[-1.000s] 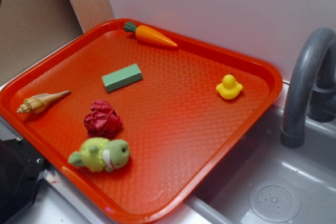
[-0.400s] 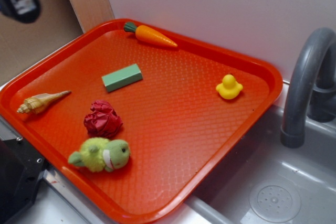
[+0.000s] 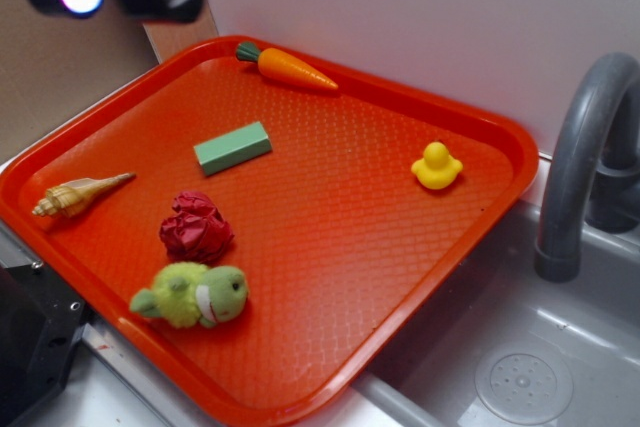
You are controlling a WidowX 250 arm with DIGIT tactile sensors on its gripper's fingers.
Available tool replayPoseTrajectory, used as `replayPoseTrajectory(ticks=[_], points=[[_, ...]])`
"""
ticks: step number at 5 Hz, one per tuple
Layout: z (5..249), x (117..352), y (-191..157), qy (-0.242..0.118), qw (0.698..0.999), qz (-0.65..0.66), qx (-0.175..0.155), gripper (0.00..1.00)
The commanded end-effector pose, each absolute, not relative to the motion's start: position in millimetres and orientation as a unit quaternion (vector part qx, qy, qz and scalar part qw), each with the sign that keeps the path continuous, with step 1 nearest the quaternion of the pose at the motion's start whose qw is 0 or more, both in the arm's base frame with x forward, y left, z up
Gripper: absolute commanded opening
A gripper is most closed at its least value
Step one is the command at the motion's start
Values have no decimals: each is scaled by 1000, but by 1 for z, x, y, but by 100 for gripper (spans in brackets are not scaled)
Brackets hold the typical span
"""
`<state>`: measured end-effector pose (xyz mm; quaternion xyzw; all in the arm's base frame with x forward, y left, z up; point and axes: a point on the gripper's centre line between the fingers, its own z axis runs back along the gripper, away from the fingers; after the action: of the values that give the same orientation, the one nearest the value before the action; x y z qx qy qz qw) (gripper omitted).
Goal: Grab the yellow duck.
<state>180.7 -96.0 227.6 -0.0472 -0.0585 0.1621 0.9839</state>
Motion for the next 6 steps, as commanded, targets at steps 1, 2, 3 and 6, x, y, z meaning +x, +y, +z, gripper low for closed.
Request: replayPoseTrajectory(ticks=[1,2,3,6], points=[[228,249,-113,-124,954,268,-51,100],[204,278,-121,-130,947,291,-43,100],[180,294,-121,-134,942,304,-38,100],[114,329,-110,-133,931,339,-12,100]])
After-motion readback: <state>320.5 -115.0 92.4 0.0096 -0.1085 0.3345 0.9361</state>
